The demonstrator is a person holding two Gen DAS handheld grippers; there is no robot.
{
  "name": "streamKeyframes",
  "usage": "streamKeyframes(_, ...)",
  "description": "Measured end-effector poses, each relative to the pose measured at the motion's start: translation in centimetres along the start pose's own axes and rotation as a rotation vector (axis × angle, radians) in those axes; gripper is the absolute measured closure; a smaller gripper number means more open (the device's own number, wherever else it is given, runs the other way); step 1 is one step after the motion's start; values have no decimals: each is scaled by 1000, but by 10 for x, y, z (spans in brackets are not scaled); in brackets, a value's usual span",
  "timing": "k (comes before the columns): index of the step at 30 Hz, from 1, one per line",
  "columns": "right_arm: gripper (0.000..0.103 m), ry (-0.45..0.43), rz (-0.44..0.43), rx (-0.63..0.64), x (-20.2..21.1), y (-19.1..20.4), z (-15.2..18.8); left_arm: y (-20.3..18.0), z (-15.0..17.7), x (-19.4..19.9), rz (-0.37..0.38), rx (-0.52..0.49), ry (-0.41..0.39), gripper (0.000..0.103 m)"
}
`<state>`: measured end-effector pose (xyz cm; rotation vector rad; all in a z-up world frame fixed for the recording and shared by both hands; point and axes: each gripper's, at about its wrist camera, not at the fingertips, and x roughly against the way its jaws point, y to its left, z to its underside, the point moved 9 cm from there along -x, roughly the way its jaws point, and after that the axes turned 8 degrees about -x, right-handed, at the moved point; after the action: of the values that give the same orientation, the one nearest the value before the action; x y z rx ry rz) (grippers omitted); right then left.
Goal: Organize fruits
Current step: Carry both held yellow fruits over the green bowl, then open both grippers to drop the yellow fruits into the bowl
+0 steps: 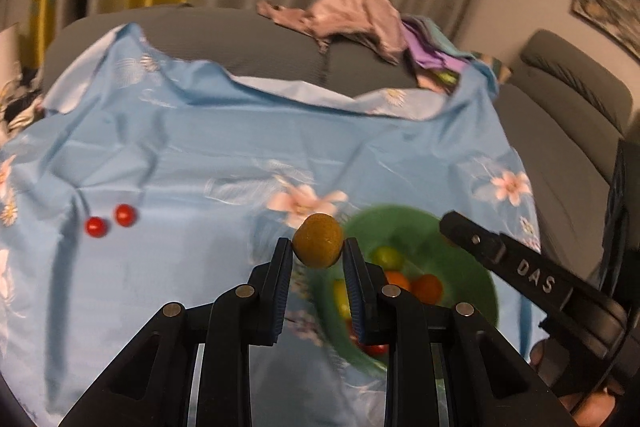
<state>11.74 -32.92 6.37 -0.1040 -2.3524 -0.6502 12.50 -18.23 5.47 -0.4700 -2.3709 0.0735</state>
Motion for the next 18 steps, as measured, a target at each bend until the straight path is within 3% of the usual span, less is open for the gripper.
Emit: streamKeyframes(18,75,38,163,-57,-9,-57,-1,-67,29,-43,144,-126,137,77)
